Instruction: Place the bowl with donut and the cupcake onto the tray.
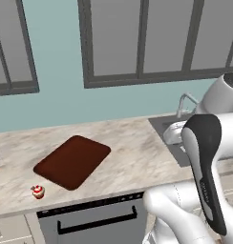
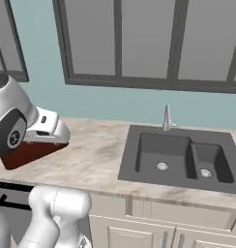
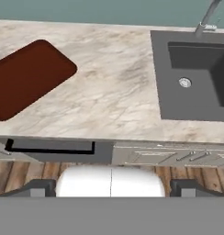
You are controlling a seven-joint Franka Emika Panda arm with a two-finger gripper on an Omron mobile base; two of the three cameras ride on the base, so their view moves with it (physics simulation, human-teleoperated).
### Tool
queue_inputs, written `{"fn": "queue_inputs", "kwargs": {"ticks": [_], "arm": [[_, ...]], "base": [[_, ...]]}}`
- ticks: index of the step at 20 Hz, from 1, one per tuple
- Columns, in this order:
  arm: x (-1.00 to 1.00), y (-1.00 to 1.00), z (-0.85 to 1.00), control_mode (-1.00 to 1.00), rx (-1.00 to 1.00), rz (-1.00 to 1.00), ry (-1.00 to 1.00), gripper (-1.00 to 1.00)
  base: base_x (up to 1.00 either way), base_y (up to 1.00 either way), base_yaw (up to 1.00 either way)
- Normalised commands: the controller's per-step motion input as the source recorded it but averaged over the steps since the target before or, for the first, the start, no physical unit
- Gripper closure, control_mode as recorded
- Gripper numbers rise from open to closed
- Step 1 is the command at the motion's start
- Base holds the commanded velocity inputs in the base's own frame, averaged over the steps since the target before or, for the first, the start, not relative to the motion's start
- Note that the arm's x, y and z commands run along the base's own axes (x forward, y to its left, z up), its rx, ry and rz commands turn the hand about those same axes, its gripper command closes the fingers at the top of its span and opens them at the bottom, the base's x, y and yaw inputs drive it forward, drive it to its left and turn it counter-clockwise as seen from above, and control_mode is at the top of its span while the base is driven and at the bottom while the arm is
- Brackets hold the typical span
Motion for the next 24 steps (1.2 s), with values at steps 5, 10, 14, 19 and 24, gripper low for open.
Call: {"fn": "queue_inputs", "kwargs": {"ticks": [5, 10, 14, 19, 24], "arm": [[0.0, 0.0, 0.0, 1.0, 0.0, 0.0, 0.0, -1.0], [0.0, 0.0, 0.0, 1.0, 0.0, 0.0, 0.0, -1.0], [0.0, 0.0, 0.0, 1.0, 0.0, 0.0, 0.0, -1.0], [0.0, 0.0, 0.0, 1.0, 0.0, 0.0, 0.0, -1.0], [0.0, 0.0, 0.0, 1.0, 0.0, 0.0, 0.0, -1.0]], "base": [[-0.04, 1.0, -0.05], [-0.1, 1.0, 0.0], [0.0, 0.78, 0.0], [0.01, 0.45, 0.0], [0.16, 0.19, 0.05]]}}
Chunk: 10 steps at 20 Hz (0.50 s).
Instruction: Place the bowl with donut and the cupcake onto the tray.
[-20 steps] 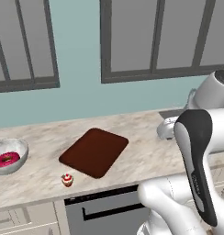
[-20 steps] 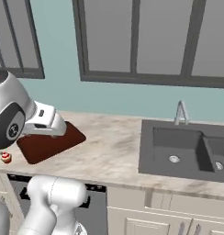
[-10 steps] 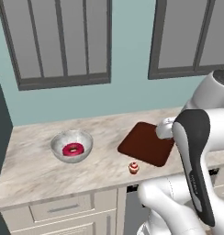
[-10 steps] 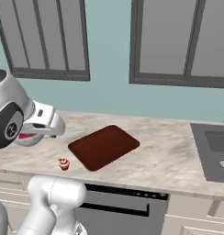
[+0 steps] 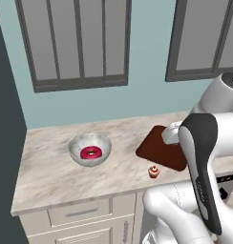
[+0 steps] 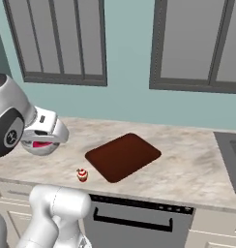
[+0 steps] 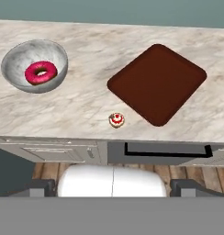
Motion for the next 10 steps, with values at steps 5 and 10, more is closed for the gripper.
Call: {"fn": "queue_inputs", "kwargs": {"ticks": [5, 10], "arm": [[0.0, 0.0, 0.0, 1.0, 0.0, 0.0, 0.0, -1.0], [0.0, 0.0, 0.0, 1.0, 0.0, 0.0, 0.0, -1.0]], "base": [[0.31, 0.22, 0.07], [0.31, 0.23, 0.04]]}}
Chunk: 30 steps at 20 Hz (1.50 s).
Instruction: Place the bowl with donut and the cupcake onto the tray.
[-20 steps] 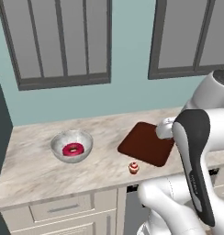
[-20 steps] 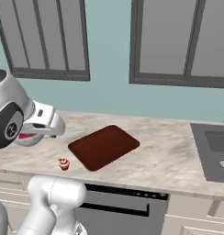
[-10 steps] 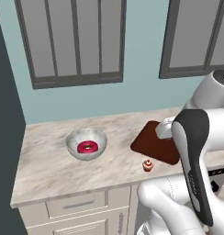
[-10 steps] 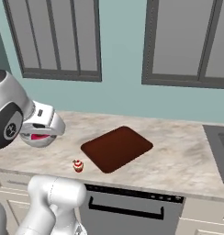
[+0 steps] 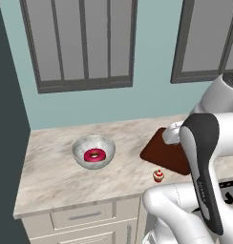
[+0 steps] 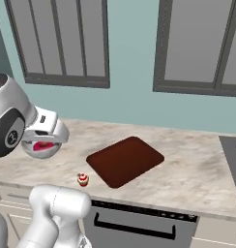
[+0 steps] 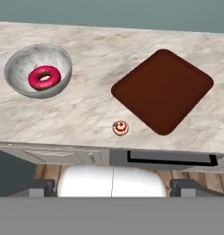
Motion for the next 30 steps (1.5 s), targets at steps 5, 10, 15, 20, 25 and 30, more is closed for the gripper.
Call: {"fn": "queue_inputs", "kwargs": {"ticks": [5, 10, 15, 20, 25, 30], "arm": [[0.0, 0.0, 0.0, 1.0, 0.0, 0.0, 0.0, -1.0], [0.0, 0.0, 0.0, -1.0, 0.0, 0.0, 0.0, -1.0], [0.1, 0.33, -0.03, -1.0, 0.0, -0.04, 0.0, -1.0], [0.3, 0.37, -0.01, -1.0, 0.03, -0.06, 0.02, -1.0], [0.16, 0.18, -0.05, -1.0, 0.1, -0.06, 0.08, -1.0], [0.2, 0.06, -0.17, -1.0, 0.08, -0.01, 0.02, -1.0]], "base": [[0.2, 0.22, 0.0], [0.0, 0.0, 0.0], [0.0, 0.0, 0.0], [0.0, 0.0, 0.0], [0.0, 0.0, 0.0], [0.0, 0.0, 0.0]]}}
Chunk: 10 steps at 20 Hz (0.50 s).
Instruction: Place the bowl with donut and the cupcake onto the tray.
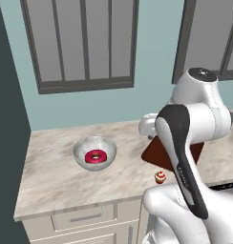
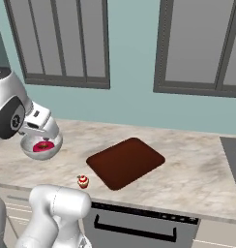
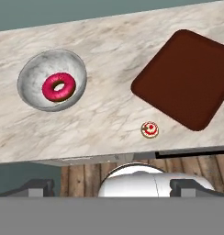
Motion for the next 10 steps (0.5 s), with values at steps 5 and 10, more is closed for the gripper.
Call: {"fn": "queue_inputs", "kwargs": {"ticks": [5, 10], "arm": [[0.33, 0.29, -0.13, -1.0, 0.0, -0.02, 0.0, -1.0], [0.26, 0.26, -0.12, -1.0, 0.03, -0.03, 0.07, -1.0]], "base": [[0.0, 0.0, 0.0], [0.0, 0.0, 0.0]]}}
